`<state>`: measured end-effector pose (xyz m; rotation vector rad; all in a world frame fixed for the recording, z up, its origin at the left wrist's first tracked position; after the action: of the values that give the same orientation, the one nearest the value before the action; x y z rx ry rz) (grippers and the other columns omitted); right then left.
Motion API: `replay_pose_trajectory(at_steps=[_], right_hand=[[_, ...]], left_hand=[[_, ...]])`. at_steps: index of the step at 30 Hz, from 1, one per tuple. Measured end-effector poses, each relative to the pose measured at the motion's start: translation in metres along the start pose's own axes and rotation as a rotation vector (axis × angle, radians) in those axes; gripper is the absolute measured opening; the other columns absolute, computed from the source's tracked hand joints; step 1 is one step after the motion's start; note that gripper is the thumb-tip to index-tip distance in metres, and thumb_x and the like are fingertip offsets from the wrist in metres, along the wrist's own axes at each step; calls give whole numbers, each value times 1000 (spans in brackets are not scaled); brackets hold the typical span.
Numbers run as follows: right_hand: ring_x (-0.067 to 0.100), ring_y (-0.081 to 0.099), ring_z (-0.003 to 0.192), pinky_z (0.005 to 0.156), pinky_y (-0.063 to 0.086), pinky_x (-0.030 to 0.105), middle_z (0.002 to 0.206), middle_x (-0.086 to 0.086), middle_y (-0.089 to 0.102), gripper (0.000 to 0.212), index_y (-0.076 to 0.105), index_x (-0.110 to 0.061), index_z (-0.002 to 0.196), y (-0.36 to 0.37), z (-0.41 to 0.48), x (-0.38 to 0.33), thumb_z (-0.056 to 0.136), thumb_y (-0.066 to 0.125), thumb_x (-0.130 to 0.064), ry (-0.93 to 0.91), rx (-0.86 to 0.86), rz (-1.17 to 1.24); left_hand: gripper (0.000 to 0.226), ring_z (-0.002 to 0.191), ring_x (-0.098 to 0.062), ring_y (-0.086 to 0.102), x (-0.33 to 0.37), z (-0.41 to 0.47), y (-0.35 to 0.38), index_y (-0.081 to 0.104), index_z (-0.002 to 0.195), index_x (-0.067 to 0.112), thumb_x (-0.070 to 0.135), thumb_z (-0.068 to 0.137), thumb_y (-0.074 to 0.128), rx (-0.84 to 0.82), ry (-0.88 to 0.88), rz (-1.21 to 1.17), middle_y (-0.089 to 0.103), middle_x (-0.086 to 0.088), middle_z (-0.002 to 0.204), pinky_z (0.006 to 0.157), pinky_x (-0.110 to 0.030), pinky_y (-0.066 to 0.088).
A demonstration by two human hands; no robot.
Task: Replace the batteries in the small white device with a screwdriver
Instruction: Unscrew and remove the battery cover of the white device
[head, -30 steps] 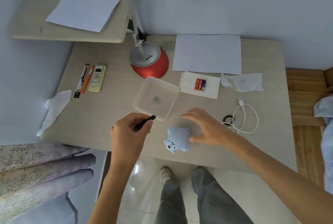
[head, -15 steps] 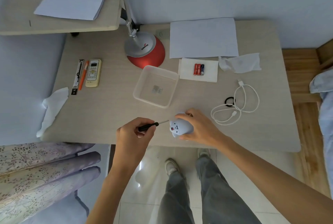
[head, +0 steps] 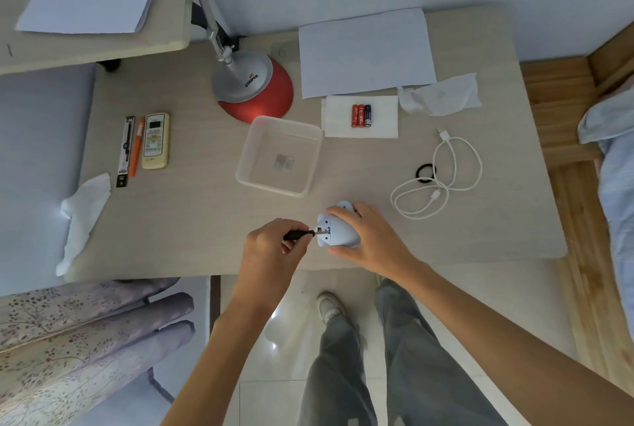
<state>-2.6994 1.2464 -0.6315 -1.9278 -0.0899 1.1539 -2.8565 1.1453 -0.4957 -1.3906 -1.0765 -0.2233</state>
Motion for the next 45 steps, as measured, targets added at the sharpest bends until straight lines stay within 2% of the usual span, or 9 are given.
replay_pose_trajectory(at_steps=[6,13,23,29,33,40,45], right_hand=[[21,49,115,90,59,43,133,-4,52,76,50,-40,151,2,1,1,83,74,-63,-3,-7,-7],[20,48,113,88,59,43,133,-3,52,76,50,-38,151,3,1,0,84,73,-63,-14,1,-8],[20,47,114,90,57,39,135,0,51,78,50,-36,153,4,2,0,85,80,-58,-26,-1,-9],[20,46,117,89,58,40,137,-1,51,78,49,-37,153,6,2,1,85,82,-57,-12,-6,-6],[20,47,115,88,58,40,135,-1,51,79,49,-37,152,5,2,0,84,82,-58,-11,-2,-14],[19,47,116,87,59,40,134,-3,51,79,49,-39,152,5,2,-1,83,81,-60,-12,1,-13],[20,48,116,87,60,41,135,-2,52,79,49,-38,152,4,1,0,83,83,-58,-6,4,-12]], left_hand=[[9,72,-7,66,-9,4,11,81,97,12,5,91,79,-5,30,76,75,6,85,69,-10,48],[8,74,-9,68,-15,4,15,80,101,11,8,93,78,18,12,39,75,4,88,72,-30,58],[10,75,-14,69,-14,6,20,80,101,10,5,93,77,26,60,82,75,1,89,72,-38,61],[5,71,-18,66,-11,12,24,77,95,11,6,94,75,-7,116,174,72,1,83,70,-46,59],[1,71,-18,66,-9,16,23,76,95,9,9,95,76,-19,118,214,73,1,82,71,-44,60],[12,73,-19,64,-18,20,24,69,96,11,22,102,70,-64,3,291,70,1,82,74,-39,56],[26,66,-14,58,-22,20,31,66,95,13,30,111,53,-85,-76,246,63,6,75,66,-34,48]])
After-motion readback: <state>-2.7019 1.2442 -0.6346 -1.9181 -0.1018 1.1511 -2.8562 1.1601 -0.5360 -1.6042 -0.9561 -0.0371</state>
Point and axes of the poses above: each hand's wrist, its own z-axis towards the middle knuckle, its own y-axis out of the palm, x = y × z, the point moved 9 cm from there along z, towards the middle knuckle
